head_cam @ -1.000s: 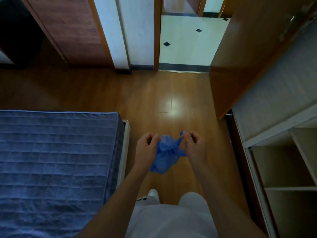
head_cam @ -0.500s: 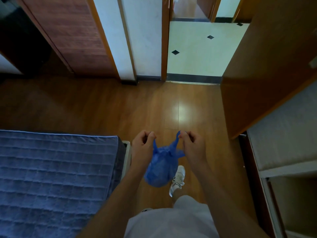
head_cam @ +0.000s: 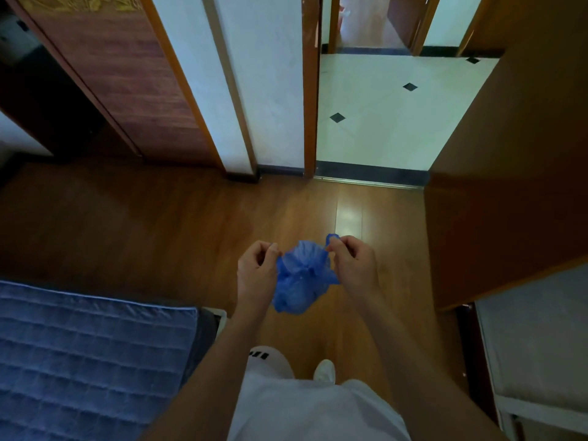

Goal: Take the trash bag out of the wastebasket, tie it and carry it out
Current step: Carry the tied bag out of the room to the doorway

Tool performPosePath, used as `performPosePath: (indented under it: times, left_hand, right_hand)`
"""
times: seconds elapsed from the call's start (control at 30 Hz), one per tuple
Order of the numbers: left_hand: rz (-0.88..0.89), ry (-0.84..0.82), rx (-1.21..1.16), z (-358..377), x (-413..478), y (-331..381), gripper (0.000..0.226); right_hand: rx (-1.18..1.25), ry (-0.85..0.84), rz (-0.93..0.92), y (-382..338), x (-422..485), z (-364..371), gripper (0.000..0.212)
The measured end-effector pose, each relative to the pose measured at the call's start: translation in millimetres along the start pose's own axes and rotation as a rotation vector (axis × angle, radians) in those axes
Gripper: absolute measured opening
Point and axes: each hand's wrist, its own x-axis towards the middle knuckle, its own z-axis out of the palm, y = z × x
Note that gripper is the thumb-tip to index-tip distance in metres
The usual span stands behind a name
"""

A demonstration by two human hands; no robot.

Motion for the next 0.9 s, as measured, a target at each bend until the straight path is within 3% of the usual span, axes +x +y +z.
performPosePath:
  times: [0.37,0.9]
  left_hand:
    - [0.01,0.005,-0.041,31,124,12,0.025]
    - [-0.055,0.025,-0.067,21,415,45,0.025]
  right_hand:
    - [0.03,0.008,0.037,-18,124,20,0.027]
    - [-0.037,-0.016,0.007,-87,355,165,0.027]
